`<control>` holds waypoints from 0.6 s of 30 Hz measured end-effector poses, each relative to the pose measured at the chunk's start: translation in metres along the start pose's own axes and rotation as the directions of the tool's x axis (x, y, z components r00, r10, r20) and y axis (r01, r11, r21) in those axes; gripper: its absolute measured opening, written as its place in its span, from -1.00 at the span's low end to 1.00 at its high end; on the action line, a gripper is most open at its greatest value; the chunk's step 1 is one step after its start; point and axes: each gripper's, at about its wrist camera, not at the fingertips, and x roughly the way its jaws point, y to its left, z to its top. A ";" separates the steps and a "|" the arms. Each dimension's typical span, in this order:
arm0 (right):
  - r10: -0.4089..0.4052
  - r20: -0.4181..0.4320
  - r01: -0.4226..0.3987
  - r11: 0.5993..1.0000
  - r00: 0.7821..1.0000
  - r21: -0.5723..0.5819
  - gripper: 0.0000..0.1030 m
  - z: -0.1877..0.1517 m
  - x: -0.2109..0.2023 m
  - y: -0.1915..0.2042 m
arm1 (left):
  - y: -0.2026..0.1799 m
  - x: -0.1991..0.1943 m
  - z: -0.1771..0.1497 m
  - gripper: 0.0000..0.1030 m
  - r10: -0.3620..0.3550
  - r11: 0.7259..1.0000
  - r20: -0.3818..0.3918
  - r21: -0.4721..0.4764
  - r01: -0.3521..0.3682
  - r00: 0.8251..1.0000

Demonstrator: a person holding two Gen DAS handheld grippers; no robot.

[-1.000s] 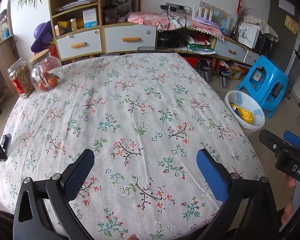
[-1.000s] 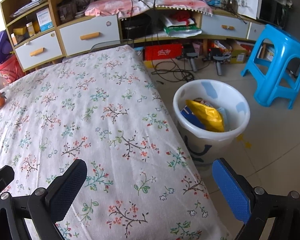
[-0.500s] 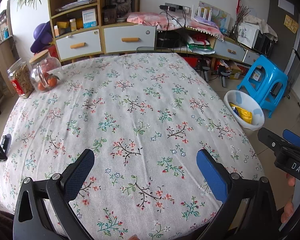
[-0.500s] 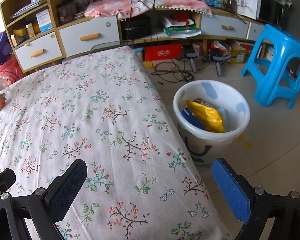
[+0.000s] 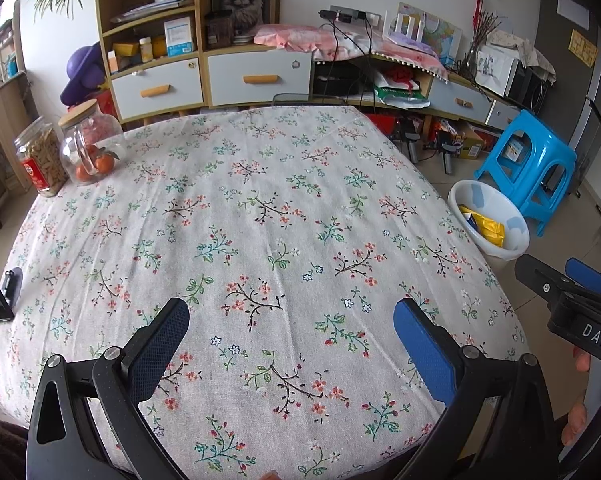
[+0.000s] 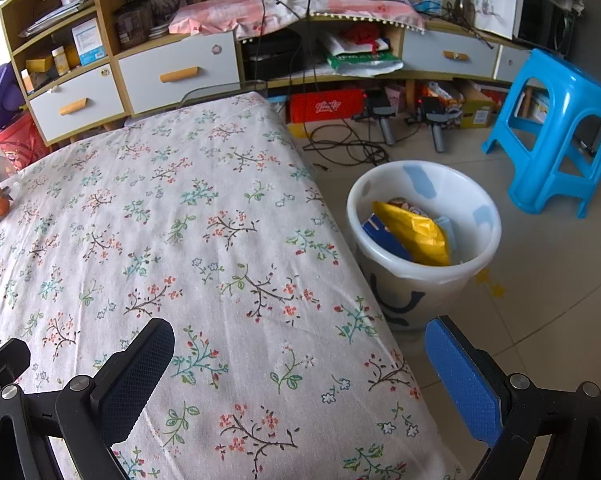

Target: Collect trash

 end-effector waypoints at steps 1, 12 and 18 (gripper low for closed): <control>0.000 0.000 0.000 1.000 1.000 0.000 1.00 0.000 0.000 0.000 | 0.000 0.000 0.000 1.00 0.001 1.000 0.000 0.000 -0.001 1.000; -0.001 0.000 0.001 1.000 1.000 0.001 1.00 0.000 0.000 0.000 | 0.000 0.001 -0.001 1.00 -0.001 1.000 -0.003 -0.004 0.001 1.000; -0.001 0.002 0.001 1.000 1.000 0.002 1.00 0.001 0.000 0.001 | -0.001 0.001 -0.001 1.00 -0.003 1.000 -0.004 -0.003 0.003 1.000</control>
